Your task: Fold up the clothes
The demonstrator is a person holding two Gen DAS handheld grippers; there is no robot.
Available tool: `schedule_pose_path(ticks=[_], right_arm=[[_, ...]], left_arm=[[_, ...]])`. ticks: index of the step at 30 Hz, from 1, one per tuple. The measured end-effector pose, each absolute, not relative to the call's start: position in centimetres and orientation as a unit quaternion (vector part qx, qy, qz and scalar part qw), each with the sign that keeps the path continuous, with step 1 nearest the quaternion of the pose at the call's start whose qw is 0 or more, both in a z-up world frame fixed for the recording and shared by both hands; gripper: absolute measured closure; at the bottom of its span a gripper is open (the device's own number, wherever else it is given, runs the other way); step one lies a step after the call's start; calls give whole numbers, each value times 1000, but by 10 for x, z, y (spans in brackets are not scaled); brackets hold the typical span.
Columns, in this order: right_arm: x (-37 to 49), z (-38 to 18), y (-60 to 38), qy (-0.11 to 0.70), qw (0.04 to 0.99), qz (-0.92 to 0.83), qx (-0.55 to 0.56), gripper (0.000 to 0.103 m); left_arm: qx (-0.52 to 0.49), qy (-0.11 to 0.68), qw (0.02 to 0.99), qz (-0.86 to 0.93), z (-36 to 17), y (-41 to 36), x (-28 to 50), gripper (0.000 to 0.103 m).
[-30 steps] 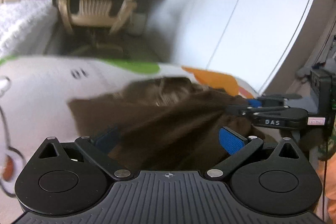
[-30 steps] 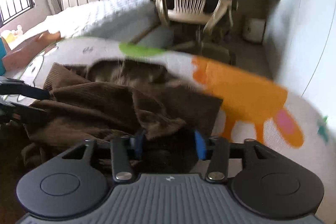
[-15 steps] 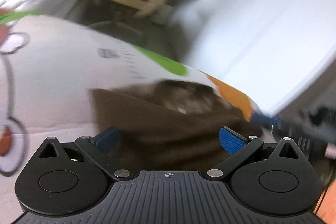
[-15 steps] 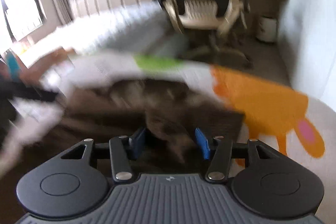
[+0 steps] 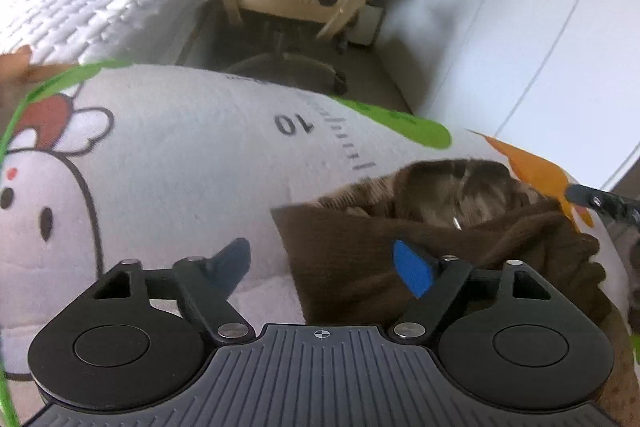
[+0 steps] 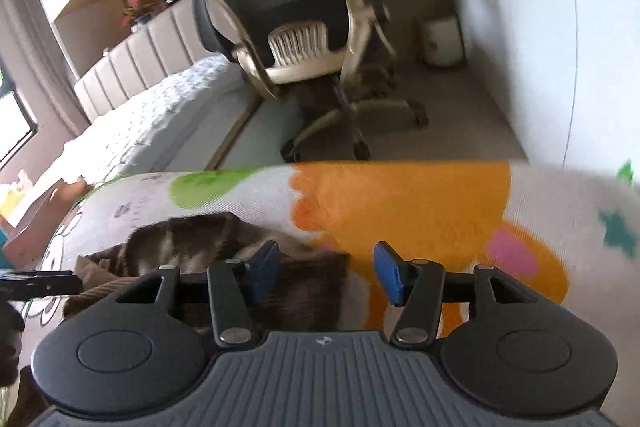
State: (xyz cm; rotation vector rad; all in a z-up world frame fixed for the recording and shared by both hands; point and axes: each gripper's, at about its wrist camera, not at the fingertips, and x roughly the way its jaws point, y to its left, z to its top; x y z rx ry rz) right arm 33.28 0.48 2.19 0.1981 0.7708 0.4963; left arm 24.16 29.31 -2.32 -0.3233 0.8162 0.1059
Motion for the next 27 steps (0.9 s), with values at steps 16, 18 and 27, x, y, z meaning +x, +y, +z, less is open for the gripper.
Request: schedule_pose_path(ticks=[16,18,27], right_arm=[[268,84,13,283,906,307,65,90],[226,105,0,258,911,318,53,90],[68,96,-46,236,908,345,-18,87]], left_arm=[[-142,372,917,23,-15,272,254,84],[-122,348,930,-1,10,266,228,85],[-45,321,943,-77,47,229,71,85]])
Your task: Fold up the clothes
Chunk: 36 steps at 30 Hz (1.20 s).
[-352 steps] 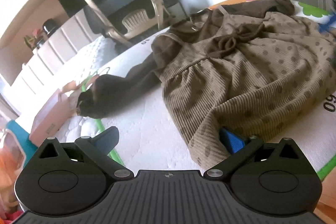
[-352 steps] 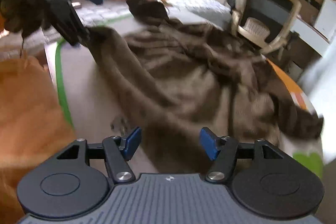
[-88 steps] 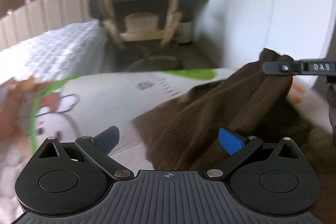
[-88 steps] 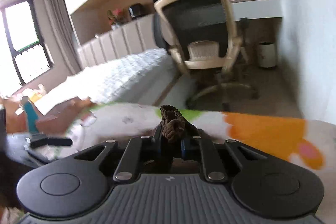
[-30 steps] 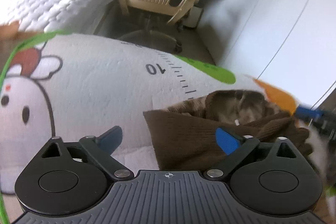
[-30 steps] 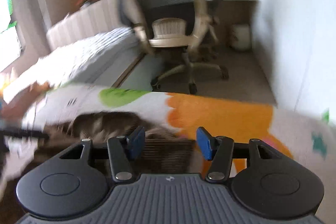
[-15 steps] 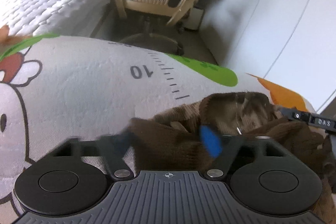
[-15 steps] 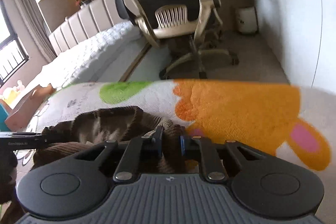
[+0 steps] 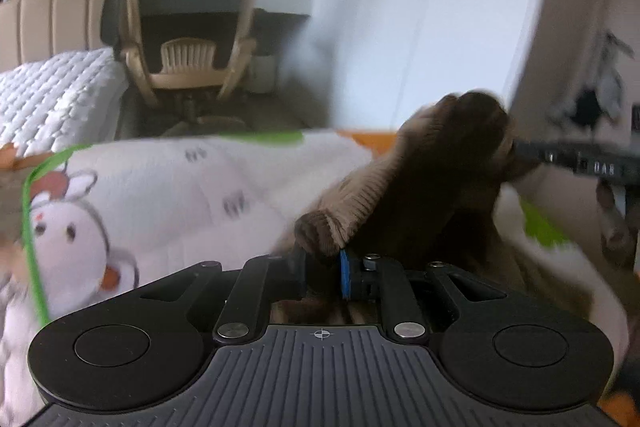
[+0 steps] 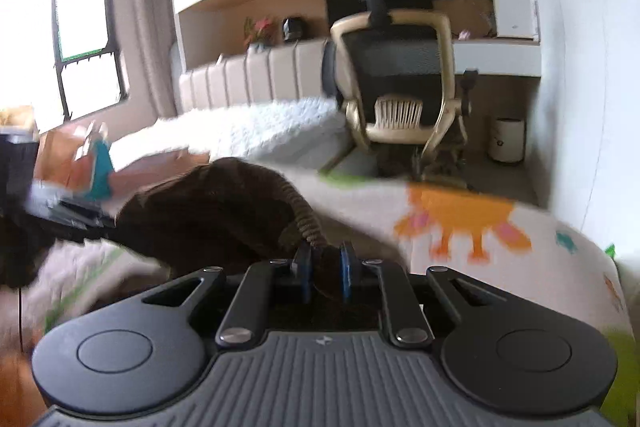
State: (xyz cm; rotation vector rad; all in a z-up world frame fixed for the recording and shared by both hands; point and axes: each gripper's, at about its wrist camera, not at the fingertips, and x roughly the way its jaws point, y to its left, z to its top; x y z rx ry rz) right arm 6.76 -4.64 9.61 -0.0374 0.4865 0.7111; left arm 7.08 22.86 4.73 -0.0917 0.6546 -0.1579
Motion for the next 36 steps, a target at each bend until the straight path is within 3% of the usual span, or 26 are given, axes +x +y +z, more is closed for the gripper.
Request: schedule_pose_path(ticks=[2,4,6,8,10,11,18,22,23,27,28,30,33,34,36], right_arm=[[54,78,-55,263,904,334,-35,75],[47,64,-65,293,901,317,-42,61],[43,56,-76,320,897,300,-47,51],[40,54,-89,332,898,283,-54,47],[43,63,-101,323,904,278,-27,42],[44,67,-107,319,907,276,-13,40],[105,77,-102,325,877,314,163,36],[158,54,-60,366,851,339,167,37],[163,49,-44,366,852,346,144,39],[178,39,-2,343,864,360,80,68],[185,39,1,338,865,359,88,75],[200,45,5,324,872,355,96,84],[220,64,7,287,884,352,110,87],[223,71,5,275,888,352,110,87],[224,73,1,273,897,338,83,87]], left_arm=[[-29,336,938,-81,36,214,40,76],[-15,362,927,-93,17,204,21,46],[-14,382,918,-107,5,202,13,30],[-16,399,909,-123,-2,200,6,26],[-17,405,904,-137,2,203,-1,11],[-23,401,906,-137,6,207,-1,9],[-152,359,913,-124,29,240,35,8],[-190,368,904,-102,15,245,83,8],[-202,379,898,-96,8,246,94,8],[-209,394,892,-74,-13,242,123,8],[-195,385,899,-72,-13,240,126,16],[-174,374,909,-59,-13,237,134,22],[-200,373,905,-36,-12,247,160,26],[-204,363,908,-29,-7,253,170,36],[-214,334,917,-25,6,263,180,41]])
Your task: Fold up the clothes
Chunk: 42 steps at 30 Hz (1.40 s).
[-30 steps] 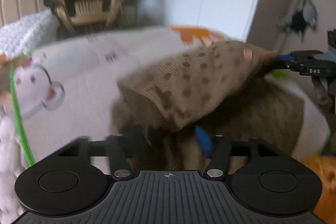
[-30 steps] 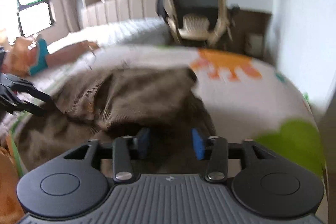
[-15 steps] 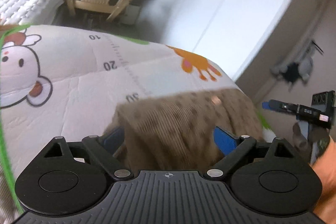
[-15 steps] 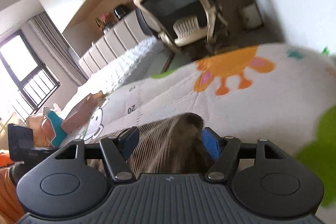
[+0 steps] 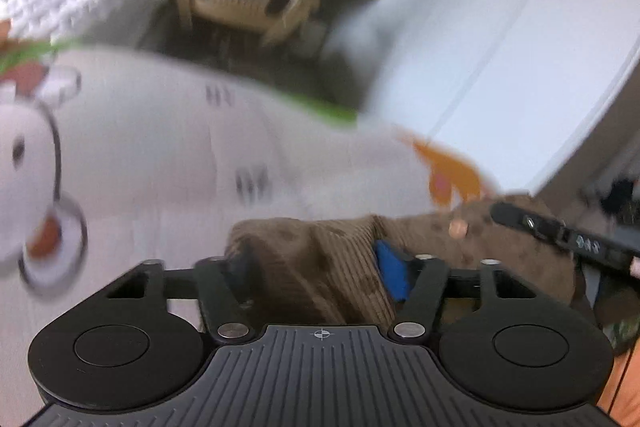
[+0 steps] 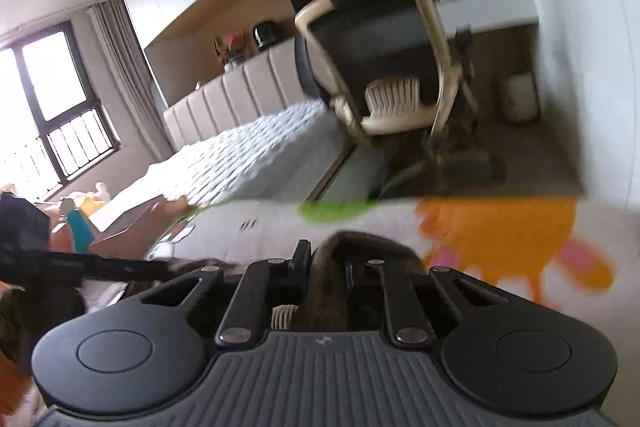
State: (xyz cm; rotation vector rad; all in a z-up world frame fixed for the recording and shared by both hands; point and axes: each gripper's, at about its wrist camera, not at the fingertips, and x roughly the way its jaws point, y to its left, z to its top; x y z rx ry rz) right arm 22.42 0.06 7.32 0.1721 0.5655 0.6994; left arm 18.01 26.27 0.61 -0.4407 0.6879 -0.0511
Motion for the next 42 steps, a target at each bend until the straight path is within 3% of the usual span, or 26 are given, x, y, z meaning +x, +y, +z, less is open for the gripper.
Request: schedule_pose_path(ticks=[3,5,8,11,12,13,16,20,22,23,24,25,27,28,33,38,41,42], right_arm=[[223,65,-6,290,905,310,35,86],[214,48,-15,317,903,290,10,85],[195,25,-35,351,898,266,-7,69],[181,33,-61,340,896,280,49,56],[178,36,-67,333,896,287,65,48],[178,38,-67,328,895,292,75,46],[185,38,-63,321,889,308,108,46],[198,28,-37,326,886,311,109,51],[194,32,-20,314,895,308,73,78],[192,35,-12,308,899,307,55,83],[189,38,-6,300,903,306,39,93],[182,49,-9,287,906,309,37,96],[167,72,-20,259,914,311,36,99],[160,83,-28,248,917,310,39,99],[119,98,-59,248,913,321,47,99],[97,78,-75,299,895,327,47,95],[93,64,-79,315,900,301,29,69],[94,66,-81,309,904,295,28,60]], left_arm=[[-212,305,927,-40,25,269,180,41],[-181,331,926,-36,16,262,173,40],[-127,389,912,-27,-13,246,156,40],[-117,406,906,-35,-25,243,130,37],[-121,398,908,-48,-22,244,121,34],[-125,390,910,-61,-19,245,111,25],[-143,351,922,-82,-3,248,104,10],[-177,332,924,-66,-6,247,123,10],[-194,335,922,-38,-15,245,135,10],[-201,341,918,-32,-19,246,142,12],[-209,347,914,-28,-22,246,148,24],[-216,354,910,-23,-25,247,155,51],[-196,357,913,-31,-19,241,156,79],[-183,351,918,-32,-11,239,152,86],[-163,310,935,-57,45,236,102,89],[-154,347,921,-89,36,212,50,88],[-152,397,901,-88,6,202,43,80],[-152,405,897,-85,-1,203,43,72]])
